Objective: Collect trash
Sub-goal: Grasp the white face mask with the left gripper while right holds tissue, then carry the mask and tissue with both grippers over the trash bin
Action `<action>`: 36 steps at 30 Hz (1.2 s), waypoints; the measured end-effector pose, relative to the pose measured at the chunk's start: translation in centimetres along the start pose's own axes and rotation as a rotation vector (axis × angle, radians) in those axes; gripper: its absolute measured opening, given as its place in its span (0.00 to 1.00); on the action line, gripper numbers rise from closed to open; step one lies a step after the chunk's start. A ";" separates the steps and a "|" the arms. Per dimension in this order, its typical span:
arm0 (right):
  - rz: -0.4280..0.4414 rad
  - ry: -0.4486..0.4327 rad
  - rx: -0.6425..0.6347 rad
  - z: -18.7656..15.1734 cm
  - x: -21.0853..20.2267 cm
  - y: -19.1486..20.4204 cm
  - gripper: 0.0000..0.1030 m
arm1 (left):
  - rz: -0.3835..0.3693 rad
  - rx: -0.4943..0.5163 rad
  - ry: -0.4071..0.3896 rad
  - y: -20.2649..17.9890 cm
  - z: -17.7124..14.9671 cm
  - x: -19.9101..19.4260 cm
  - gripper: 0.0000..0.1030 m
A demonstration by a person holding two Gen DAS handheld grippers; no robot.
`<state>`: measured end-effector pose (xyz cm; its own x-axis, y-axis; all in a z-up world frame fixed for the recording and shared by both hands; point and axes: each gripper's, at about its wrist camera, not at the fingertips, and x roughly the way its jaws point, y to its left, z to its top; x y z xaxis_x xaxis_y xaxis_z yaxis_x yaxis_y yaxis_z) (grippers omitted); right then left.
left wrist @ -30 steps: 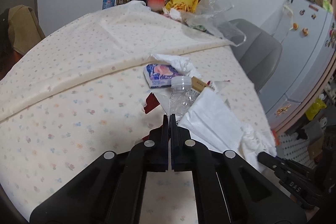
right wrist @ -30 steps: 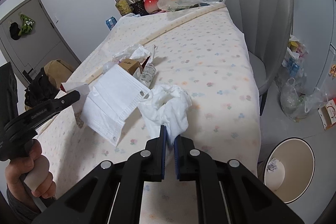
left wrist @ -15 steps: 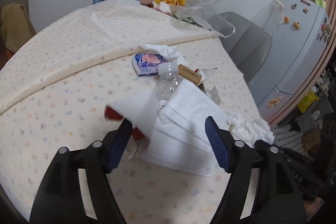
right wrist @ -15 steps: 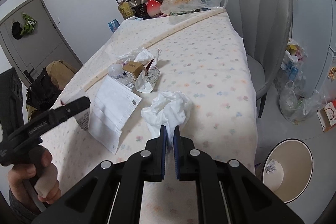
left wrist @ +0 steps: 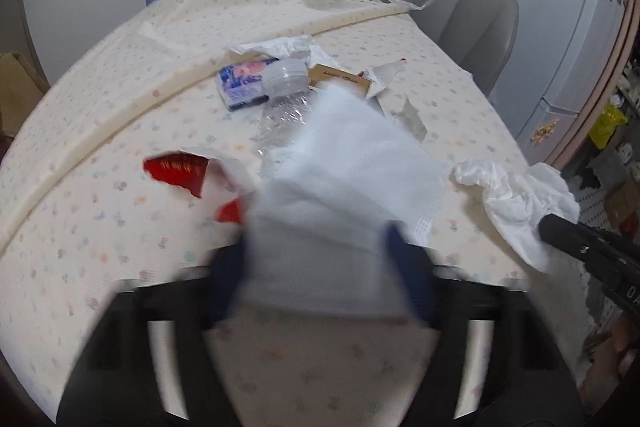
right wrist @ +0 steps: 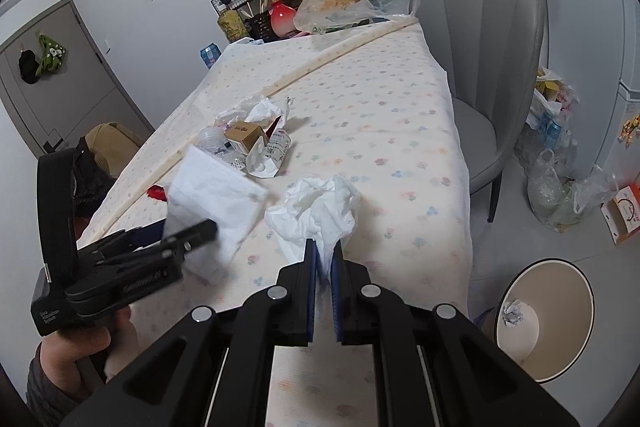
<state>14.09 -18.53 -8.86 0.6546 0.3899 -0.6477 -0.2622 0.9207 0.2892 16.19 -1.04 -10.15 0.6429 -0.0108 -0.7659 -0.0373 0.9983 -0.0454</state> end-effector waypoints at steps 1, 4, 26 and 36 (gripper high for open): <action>0.000 -0.001 0.002 -0.1 0.0 -0.1 0.07 | -0.006 -0.008 0.001 0.3 0.1 -0.1 0.25; -0.001 -0.001 0.003 -0.1 0.0 -0.1 0.07 | -0.065 -0.071 -0.027 1.8 0.1 -1.1 0.10; -0.002 -0.123 0.029 1.0 -5.1 -1.4 0.05 | -0.285 -0.048 -0.233 0.1 3.0 -9.4 0.10; -0.066 -0.185 0.097 0.5 -9.4 -6.4 0.04 | -0.341 0.018 -0.176 -7.2 4.1 -6.7 0.10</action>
<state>9.95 -28.14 -4.27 0.7895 0.3107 -0.5293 -0.1513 0.9343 0.3229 15.28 -7.88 -2.06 0.7374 -0.3342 -0.5869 0.2141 0.9398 -0.2662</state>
